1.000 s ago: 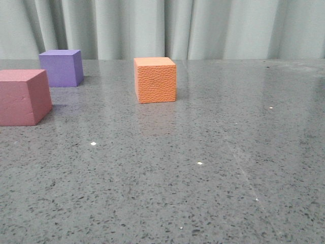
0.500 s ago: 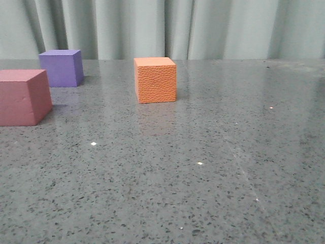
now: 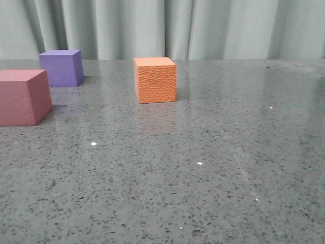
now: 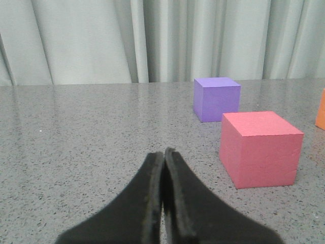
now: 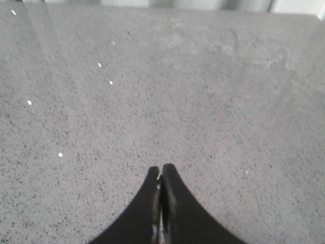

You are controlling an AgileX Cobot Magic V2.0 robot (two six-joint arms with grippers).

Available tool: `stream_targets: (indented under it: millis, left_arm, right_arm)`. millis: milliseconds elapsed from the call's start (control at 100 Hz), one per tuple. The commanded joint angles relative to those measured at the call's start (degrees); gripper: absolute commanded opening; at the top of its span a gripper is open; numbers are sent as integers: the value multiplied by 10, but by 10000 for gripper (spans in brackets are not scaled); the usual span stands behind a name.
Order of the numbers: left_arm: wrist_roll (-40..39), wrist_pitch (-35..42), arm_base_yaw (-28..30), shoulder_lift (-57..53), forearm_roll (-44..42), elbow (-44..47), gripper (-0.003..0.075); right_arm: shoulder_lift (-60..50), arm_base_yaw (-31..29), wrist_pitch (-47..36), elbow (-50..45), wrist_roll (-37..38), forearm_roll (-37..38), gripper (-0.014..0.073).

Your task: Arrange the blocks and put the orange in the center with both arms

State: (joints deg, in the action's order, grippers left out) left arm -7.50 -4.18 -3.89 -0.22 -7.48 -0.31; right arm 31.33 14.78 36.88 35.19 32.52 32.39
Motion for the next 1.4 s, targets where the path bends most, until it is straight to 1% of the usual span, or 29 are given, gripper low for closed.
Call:
stream_targets:
  millis: [0,50,130,310,370,440,640,890,1080,1390]
  left_arm:
    - [-5,52,-3,-20,0,32,-19]
    - [-5,52,-3,-20,0,32,-19]
    - [-5,52,-3,-20,0,32,-19]
    - [-5,52,-3,-20,0,32,-19]
    - [-5,52,-3,-20,0,32,-19]
    - [-5,52,-3,-20,0,32,-19]
    - [-5,52,-3,-20,0,32,-19]
    - [-5,52,-3,-20,0,32,-19]
    - [-5,52,-3,-20,0,32,-19]
    - [-5,52,-3,-20,0,32,-19]
  right_arm:
    - [-25,-14,-71,-13,-14,3,-67]
    - [-44,-23,-92,-34,-32,-19,-67]
    - [-76,-35,-131,-68,-85,-63,-67]
    - [-163,-61,-233,-160,-218,-206,-67]
    - [-192,-67,-266,-189,-246,-249,-67]
    - [-231,-69,-287,-222,-258,-273,-67]
    - [-335,-74,-276,-284,-258,-291,-67]
    - [-331,-108,-295,-325,-258,-298,-67]
    - [-331,-117,-353,-361,-258,-299,-67]
    - [-331,-117,-349,-360,-258,-299,-67]
